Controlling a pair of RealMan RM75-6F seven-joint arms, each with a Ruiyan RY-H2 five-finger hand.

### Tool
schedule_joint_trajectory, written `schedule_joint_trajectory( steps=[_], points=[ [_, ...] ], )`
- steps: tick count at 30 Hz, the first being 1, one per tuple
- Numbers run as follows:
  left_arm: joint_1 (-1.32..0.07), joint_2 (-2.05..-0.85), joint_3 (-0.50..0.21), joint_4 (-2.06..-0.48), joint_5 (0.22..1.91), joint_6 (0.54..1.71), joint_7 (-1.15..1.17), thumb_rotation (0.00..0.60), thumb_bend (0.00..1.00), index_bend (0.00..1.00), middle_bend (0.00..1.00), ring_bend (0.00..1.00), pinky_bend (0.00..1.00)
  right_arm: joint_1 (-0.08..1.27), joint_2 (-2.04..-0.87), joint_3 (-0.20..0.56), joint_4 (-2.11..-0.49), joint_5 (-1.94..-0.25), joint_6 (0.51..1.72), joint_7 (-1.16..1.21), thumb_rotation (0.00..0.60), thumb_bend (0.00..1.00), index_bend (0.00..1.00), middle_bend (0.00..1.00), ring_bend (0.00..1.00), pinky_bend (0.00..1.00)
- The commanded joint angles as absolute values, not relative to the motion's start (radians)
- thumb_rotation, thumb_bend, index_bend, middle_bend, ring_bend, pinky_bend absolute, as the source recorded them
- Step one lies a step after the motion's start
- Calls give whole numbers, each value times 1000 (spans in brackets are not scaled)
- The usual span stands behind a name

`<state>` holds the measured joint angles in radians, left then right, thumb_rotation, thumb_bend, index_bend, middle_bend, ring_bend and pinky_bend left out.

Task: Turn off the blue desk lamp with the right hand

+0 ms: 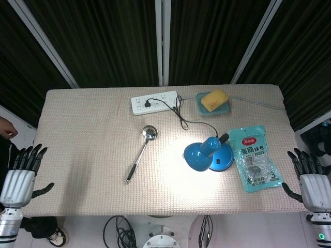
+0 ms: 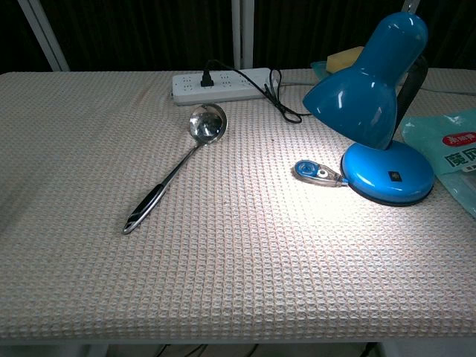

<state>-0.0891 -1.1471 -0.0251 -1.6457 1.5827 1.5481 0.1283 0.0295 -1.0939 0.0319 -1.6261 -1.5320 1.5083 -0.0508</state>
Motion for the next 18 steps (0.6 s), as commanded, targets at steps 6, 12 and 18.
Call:
schedule_joint_trajectory(
  steps=[6, 12, 18],
  points=[
    [-90, -1153, -26, -1643, 1575, 1541, 137, 600, 31, 5, 0, 0, 0, 31, -1095, 33, -1624, -1527, 1504, -57, 600, 176, 0, 0, 0, 0],
    [-88, -1147, -24, -1653, 1574, 1538, 147, 600, 30, 5, 0, 0, 0, 29, -1091, 27, -1626, -1531, 1501, -56, 600, 176, 0, 0, 0, 0],
    [-92, -1150, -27, -1652, 1564, 1527, 144, 600, 30, 5, 0, 0, 0, 40, -1072, 18, -1633, -1518, 1458, -70, 600, 176, 0, 1, 2, 2]
  ],
)
